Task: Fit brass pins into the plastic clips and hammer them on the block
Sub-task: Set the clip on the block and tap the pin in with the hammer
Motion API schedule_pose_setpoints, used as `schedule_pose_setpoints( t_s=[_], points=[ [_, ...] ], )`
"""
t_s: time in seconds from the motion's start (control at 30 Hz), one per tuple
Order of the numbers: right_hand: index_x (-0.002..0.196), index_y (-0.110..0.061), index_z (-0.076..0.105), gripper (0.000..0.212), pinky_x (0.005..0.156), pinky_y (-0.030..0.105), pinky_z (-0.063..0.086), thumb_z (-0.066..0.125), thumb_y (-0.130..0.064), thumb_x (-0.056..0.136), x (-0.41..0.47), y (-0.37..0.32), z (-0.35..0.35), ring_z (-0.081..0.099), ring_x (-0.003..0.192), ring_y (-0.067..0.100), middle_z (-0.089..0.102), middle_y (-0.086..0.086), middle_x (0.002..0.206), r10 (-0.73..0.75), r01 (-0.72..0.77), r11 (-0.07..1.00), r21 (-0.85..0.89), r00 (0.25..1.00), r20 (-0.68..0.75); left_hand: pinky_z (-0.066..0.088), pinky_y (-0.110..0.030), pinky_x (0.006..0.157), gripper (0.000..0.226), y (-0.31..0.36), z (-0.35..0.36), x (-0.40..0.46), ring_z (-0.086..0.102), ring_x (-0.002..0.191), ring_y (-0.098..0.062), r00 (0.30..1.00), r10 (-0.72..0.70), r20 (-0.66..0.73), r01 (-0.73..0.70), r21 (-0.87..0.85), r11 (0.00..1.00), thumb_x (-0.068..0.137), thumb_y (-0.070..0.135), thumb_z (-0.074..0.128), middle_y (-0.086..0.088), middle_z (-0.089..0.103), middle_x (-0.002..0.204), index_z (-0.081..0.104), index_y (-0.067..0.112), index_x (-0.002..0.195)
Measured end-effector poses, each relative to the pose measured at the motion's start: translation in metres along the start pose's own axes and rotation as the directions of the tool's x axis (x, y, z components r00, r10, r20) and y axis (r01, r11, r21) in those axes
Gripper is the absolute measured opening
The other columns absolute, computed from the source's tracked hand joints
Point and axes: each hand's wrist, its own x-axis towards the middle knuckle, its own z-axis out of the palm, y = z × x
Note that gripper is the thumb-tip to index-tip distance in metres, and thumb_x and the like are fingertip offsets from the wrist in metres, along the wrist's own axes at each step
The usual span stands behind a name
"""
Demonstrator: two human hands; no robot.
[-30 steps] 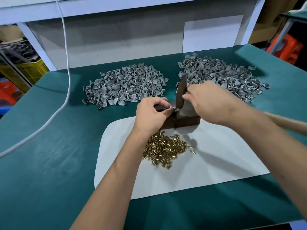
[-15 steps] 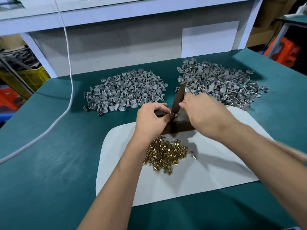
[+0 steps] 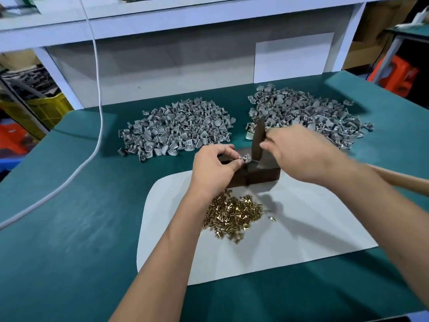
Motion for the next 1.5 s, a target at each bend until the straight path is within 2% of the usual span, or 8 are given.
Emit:
schedule_pose_setpoints(
  t_s=[0.23,0.57,0.73,0.9,1.2,1.33,1.4,1.5],
  points=[
    [0.085,-0.028,0.071,0.007,0.056,0.015,0.045,0.072,-0.029,0.091,-0.022,0.041,-0.015,0.065,0.066,0.003,0.072,-0.013,0.072,-0.235,0.130,0.894,0.429,0.951,0.201,0.045,-0.038,0.110,0.011,0.002,0.000,-0.001,0.065,0.117,-0.013,0.999,-0.005,0.033,0.007,-0.034,0.999,0.089,0.012,0.076,0.001,0.070,0.129,0.080,0.019,0.081],
    [0.080,-0.032,0.075,0.017,0.066,0.021,0.052,0.090,-0.027,0.074,-0.032,0.057,0.013,0.065,0.070,-0.003,0.071,-0.020,0.071,-0.183,0.107,0.961,0.255,0.936,0.300,0.042,-0.026,0.102,0.015,0.004,-0.001,-0.002,0.061,0.122,-0.010,0.998,0.015,0.061,-0.010,-0.073,0.997,0.089,0.007,0.074,-0.002,0.065,0.136,0.078,0.017,0.079],
    [0.082,-0.033,0.074,0.009,0.071,0.023,0.056,0.083,-0.032,0.083,-0.017,0.045,0.008,0.064,0.068,-0.007,0.069,-0.022,0.069,-0.141,0.137,0.960,0.244,0.990,0.000,0.037,-0.008,0.089,0.016,0.004,-0.001,-0.003,0.058,0.125,-0.006,0.996,0.070,0.060,-0.069,-0.028,0.997,0.088,0.007,0.075,-0.004,0.066,0.134,0.078,0.017,0.077],
    [0.115,-0.034,0.065,0.031,0.083,0.035,0.050,0.075,-0.043,0.087,-0.003,0.011,0.027,0.056,0.090,0.010,0.057,-0.017,0.093,-0.244,0.261,0.948,0.183,0.964,-0.110,0.037,-0.042,0.116,0.016,0.005,-0.001,-0.003,0.054,0.131,-0.013,0.993,0.089,0.083,-0.083,-0.065,0.994,0.088,0.007,0.075,-0.001,0.064,0.135,0.077,0.018,0.077],
    [0.078,-0.022,0.076,0.040,0.069,0.032,0.056,0.070,-0.061,0.086,0.019,0.026,0.026,0.063,0.064,0.015,0.071,-0.003,0.067,0.032,0.003,0.990,0.142,0.969,-0.244,0.049,-0.034,0.093,0.015,-0.022,-0.018,0.014,0.063,0.090,-0.003,0.958,0.048,-0.282,-0.016,0.117,0.993,0.095,0.016,0.065,0.020,0.068,0.088,0.073,0.025,0.086],
    [0.058,-0.016,0.065,0.059,0.059,0.030,0.049,0.072,-0.071,0.076,0.027,0.040,0.024,0.059,0.056,0.021,0.063,0.003,0.054,0.190,-0.171,0.981,0.095,0.947,-0.258,0.031,-0.029,0.114,0.035,-0.043,-0.035,0.021,0.052,0.124,-0.026,0.971,0.028,-0.239,0.048,0.307,0.951,0.093,0.001,0.058,0.003,0.069,0.121,0.072,0.024,0.116],
    [0.056,-0.017,0.063,0.061,0.059,0.030,0.048,0.072,-0.075,0.072,0.028,0.042,0.024,0.060,0.058,0.023,0.062,0.004,0.054,0.239,-0.219,0.970,0.105,0.940,-0.243,0.017,-0.016,0.103,0.050,-0.046,-0.037,0.019,0.036,0.136,-0.026,0.986,0.070,-0.150,-0.004,0.404,0.915,0.094,-0.004,0.055,0.005,0.059,0.141,0.068,0.030,0.129],
    [0.065,-0.023,0.064,0.049,0.068,0.033,0.055,0.071,-0.070,0.079,0.028,0.028,0.019,0.065,0.068,0.020,0.066,-0.003,0.066,0.095,-0.069,0.986,0.154,0.980,-0.172,0.021,-0.033,0.114,0.054,-0.045,-0.035,0.019,0.026,0.141,-0.027,0.989,0.138,-0.060,-0.090,0.502,0.860,0.094,-0.006,0.055,0.008,0.049,0.153,0.069,0.032,0.130]
  ],
)
